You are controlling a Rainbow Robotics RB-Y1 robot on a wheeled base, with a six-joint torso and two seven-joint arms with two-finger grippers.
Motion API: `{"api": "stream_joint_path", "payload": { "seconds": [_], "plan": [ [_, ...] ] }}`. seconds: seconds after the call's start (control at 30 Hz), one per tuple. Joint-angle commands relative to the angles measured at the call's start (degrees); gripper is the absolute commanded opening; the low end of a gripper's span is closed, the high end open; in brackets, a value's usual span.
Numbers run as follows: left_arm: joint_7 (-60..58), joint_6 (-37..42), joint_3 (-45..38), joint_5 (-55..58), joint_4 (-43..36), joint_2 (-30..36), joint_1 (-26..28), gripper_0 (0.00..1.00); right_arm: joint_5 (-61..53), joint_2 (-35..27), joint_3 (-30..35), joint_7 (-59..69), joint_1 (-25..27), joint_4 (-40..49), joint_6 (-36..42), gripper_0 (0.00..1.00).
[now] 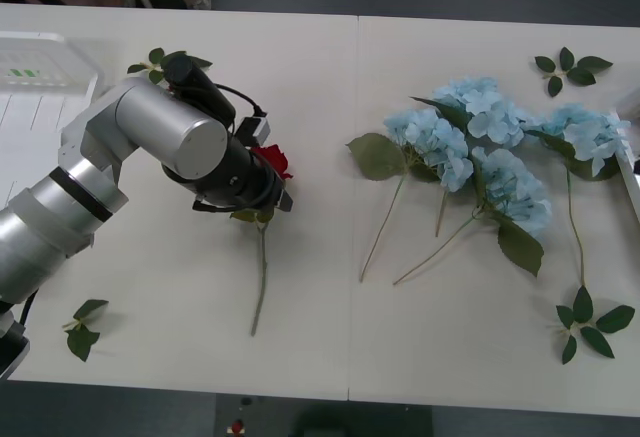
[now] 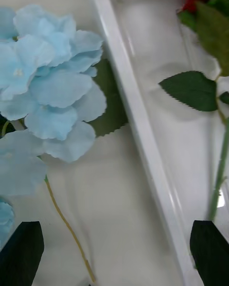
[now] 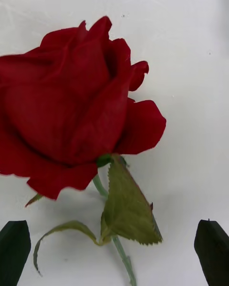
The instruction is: Put the red flowers into the right box and the blue flowers into the left box
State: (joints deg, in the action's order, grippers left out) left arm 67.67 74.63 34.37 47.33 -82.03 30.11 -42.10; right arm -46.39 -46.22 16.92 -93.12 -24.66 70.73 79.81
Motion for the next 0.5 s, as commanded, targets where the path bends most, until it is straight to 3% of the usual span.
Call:
{"api": "stream_joint_path", "payload": {
  "seconds": [0.03, 0.5],
  "plan": [
    [-1.22, -1.06, 0.96, -0.93, 1.96, -0.76, -2.63, 1.0, 0.6, 0.43, -4.44, 1.28, -0.39, 1.61, -1.85, 0.89],
    [-0.87, -2.56, 4.56, -3.39, 6.79, -3.22, -4.74, 1.0, 4.64, 7.02, -6.37, 1.63, -0.39, 1.61, -3.52, 0.89]
  ]
}}
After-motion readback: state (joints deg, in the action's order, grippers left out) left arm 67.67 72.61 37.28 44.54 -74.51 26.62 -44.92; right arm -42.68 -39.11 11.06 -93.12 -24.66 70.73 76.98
